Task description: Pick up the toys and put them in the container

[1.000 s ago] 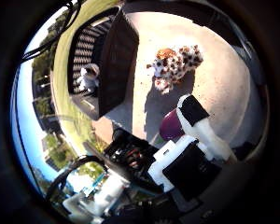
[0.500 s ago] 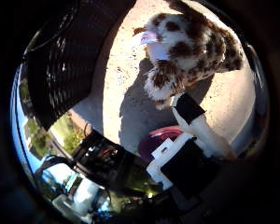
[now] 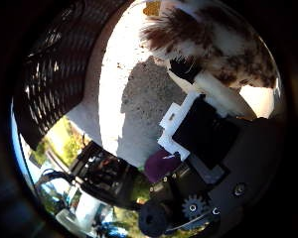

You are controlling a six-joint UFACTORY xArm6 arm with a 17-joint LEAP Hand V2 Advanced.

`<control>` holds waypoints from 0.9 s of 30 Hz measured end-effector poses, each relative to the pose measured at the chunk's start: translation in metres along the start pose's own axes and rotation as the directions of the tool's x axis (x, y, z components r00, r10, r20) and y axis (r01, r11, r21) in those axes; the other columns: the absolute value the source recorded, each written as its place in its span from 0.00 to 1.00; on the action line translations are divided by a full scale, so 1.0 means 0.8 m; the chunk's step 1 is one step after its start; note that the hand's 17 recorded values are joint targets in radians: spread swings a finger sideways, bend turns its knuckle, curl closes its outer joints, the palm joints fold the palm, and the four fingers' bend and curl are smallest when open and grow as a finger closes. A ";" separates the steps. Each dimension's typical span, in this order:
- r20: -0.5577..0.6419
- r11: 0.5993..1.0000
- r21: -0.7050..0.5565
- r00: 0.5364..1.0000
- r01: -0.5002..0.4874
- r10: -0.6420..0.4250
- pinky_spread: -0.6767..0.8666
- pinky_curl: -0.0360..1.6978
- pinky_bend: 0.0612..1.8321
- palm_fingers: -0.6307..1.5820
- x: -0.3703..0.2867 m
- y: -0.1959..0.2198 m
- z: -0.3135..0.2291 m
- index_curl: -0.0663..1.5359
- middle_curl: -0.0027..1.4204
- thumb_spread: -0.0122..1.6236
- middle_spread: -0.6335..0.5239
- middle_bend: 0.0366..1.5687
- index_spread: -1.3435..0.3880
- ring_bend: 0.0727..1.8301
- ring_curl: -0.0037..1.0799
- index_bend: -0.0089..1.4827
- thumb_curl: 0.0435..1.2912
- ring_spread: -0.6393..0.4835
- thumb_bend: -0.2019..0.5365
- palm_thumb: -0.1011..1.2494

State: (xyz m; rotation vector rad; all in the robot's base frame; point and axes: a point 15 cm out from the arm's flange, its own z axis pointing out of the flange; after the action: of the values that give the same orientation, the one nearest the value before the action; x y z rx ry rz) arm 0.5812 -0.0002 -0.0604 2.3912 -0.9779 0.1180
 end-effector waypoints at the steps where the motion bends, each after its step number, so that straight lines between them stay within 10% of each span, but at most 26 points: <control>1: 0.000 1.000 0.001 1.000 -0.009 0.009 0.72 0.22 0.49 0.78 0.003 0.001 -0.001 0.24 0.44 0.65 0.41 0.50 0.52 0.60 0.55 0.11 0.30 0.64 0.25 0.62; 12: 0.103 0.987 0.056 0.984 -0.150 0.144 0.62 0.37 0.76 0.74 0.025 0.017 -0.031 0.34 0.63 0.65 0.35 0.72 0.31 0.71 0.72 0.32 0.41 0.50 0.31 0.83; 27: 0.342 0.941 0.225 0.925 -0.252 0.166 0.54 0.49 0.86 0.64 0.011 0.148 -0.356 0.57 0.74 0.67 0.35 0.83 0.16 0.82 0.80 0.43 0.52 0.46 0.25 0.83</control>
State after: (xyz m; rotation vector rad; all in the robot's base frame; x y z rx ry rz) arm 0.5429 0.0733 0.2371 2.5917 -1.4544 -0.0669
